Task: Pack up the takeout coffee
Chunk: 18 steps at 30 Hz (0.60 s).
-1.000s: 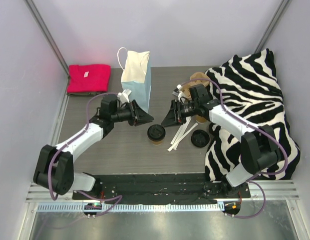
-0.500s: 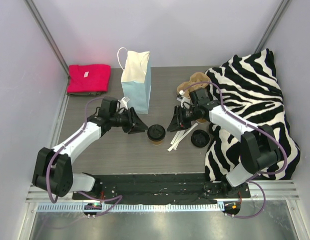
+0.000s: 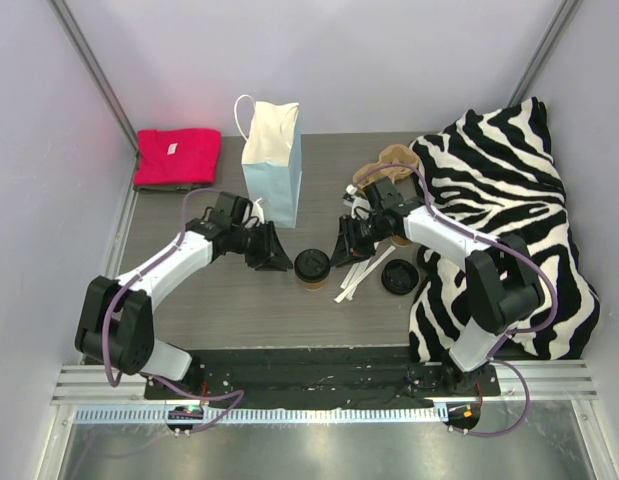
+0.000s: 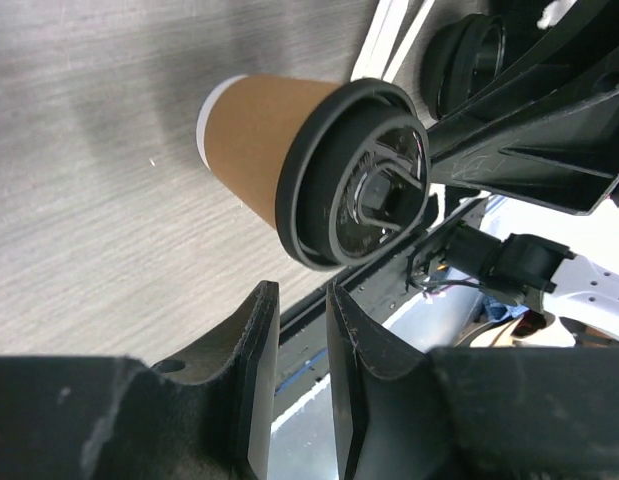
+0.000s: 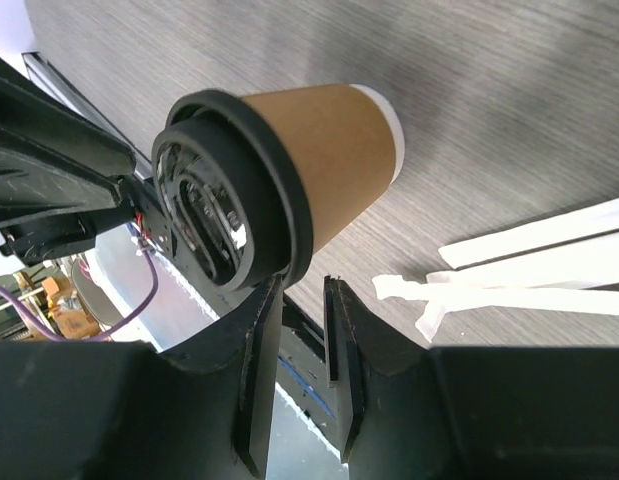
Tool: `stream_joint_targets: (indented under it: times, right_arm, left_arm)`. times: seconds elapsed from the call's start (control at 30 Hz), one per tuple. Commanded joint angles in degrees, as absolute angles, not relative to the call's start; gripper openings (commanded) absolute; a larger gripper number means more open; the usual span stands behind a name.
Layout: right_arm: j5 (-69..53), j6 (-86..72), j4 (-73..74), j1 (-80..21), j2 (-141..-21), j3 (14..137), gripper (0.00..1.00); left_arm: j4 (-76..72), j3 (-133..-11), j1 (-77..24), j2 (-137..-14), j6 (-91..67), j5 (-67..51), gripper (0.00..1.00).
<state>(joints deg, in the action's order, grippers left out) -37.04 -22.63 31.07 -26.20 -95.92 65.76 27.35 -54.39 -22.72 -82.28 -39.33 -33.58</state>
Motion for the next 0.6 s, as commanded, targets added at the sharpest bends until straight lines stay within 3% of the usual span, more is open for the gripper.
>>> stream_joint_targets:
  times: [0.0, 0.57]
  right_arm:
    - [-36.3, -21.88, 30.85, -26.63, -96.77, 68.73, 0.32]
    - [-37.18, -22.94, 29.71, -27.16, -97.74, 68.82, 0.33]
  left_arm:
    - [26.19, -56.95, -23.47, -83.32, -37.27, -33.05, 0.3]
    - [23.03, -57.22, -24.26, -86.92, -38.14, -32.61, 0.3]
